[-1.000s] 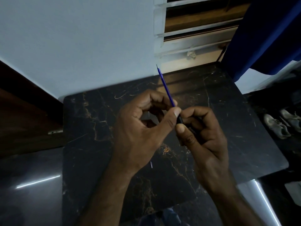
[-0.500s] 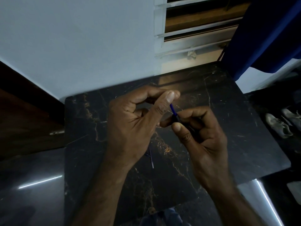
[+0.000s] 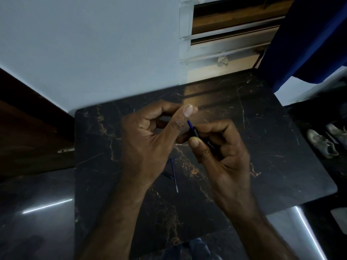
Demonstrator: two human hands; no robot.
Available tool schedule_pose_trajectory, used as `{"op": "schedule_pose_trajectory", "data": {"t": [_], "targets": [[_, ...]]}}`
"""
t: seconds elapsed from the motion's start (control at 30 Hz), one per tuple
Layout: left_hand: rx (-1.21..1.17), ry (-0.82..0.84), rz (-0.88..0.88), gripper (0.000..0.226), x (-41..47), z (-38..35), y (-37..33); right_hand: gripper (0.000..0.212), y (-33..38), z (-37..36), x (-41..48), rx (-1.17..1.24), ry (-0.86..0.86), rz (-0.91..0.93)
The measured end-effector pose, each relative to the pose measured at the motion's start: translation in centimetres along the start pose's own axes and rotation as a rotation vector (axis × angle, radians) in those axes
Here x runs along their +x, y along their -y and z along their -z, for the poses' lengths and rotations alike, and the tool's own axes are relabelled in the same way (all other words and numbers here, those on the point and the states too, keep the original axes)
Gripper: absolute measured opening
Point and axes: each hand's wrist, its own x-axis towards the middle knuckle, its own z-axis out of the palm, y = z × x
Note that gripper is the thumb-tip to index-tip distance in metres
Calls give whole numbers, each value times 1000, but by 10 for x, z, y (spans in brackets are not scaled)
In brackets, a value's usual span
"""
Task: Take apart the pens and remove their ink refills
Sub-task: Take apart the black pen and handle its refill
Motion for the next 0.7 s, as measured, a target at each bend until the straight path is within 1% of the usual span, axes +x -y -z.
{"op": "schedule_pose_trajectory", "data": {"t": [0.1, 0.13, 0.17, 0.2, 0.23, 0.27, 0.3, 0.37, 0.4, 0.43, 0.5, 0.7], "targets": [[-140, 27, 32, 30, -5, 13, 18, 13, -2, 1, 2, 40, -5, -28], [-147, 20, 57, 30, -10, 19, 31, 13, -3, 3, 1, 54, -7, -36], [-97, 16, 93, 27, -19, 25, 47, 13, -3, 4, 0, 62, -5, -41], [6, 16, 151, 22, -31, 29, 65, 13, -4, 6, -1, 62, 1, -42], [120, 37, 241, 23, -46, 33, 84, 13, -4, 8, -4, 60, 8, -43], [250, 95, 334, 30, -63, 35, 104, 13, -4, 10, -6, 64, 10, -46], [387, 188, 375, 37, -81, 37, 124, 12, -5, 11, -8, 71, 9, -57], [620, 419, 320, 37, -112, 39, 157, 12, -7, 13, -13, 76, 6, -83], [684, 513, 307, 35, -124, 40, 169, 12, -8, 14, -14, 73, 7, -90], [726, 576, 318, 33, -132, 41, 178, 13, -9, 15, -16, 70, 10, -95], [779, 637, 337, 29, -141, 41, 192, 14, -10, 16, -17, 77, 15, -103], [855, 693, 351, 25, -138, 37, 204, 13, -9, 19, -16, 68, 13, -84]]}}
